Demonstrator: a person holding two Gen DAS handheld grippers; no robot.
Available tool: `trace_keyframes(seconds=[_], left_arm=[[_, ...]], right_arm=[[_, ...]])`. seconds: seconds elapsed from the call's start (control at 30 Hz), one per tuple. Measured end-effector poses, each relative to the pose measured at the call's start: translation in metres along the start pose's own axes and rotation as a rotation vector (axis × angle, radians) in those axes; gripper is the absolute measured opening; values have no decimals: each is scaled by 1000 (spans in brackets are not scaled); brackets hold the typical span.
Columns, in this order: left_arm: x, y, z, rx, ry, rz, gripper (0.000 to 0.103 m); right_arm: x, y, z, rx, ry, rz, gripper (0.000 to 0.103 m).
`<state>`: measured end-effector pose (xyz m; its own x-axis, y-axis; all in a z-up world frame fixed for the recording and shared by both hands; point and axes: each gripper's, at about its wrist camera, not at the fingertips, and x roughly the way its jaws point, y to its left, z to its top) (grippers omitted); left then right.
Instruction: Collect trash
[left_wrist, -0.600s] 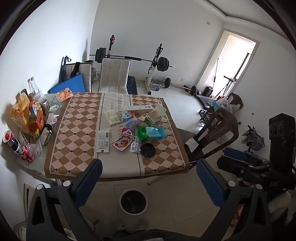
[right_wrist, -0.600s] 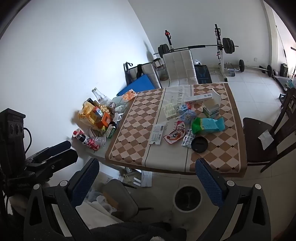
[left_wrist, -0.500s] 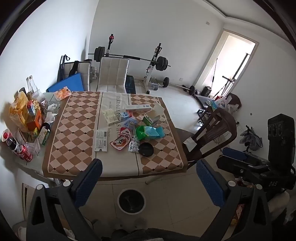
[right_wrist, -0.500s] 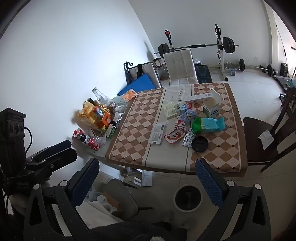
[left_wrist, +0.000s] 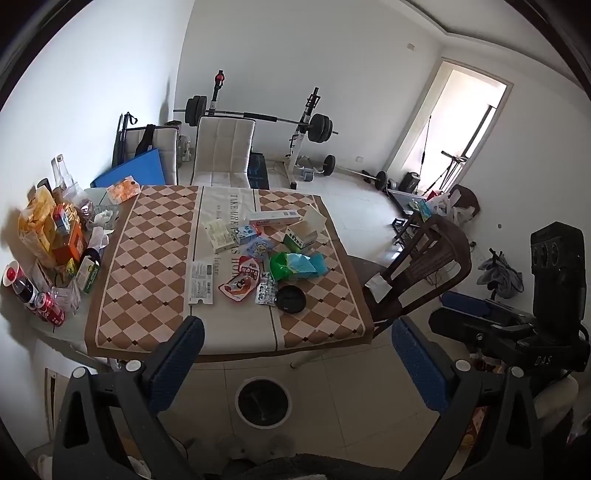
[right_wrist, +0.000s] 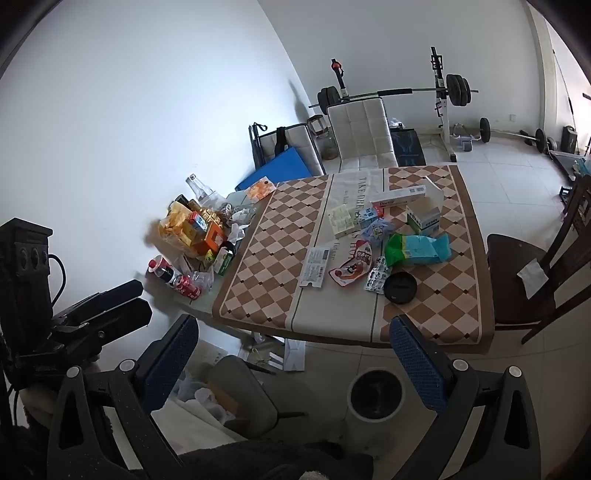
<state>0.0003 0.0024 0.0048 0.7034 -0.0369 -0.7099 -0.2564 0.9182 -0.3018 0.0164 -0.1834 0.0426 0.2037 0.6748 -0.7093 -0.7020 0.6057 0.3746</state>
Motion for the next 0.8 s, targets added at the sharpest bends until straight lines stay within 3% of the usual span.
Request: trace_keyframes(seconds=[0.8], left_arm=[[-2,-9,3,27,1,-11,103]], right_arm=[[-1,5,0,-13,2,-3,103]])
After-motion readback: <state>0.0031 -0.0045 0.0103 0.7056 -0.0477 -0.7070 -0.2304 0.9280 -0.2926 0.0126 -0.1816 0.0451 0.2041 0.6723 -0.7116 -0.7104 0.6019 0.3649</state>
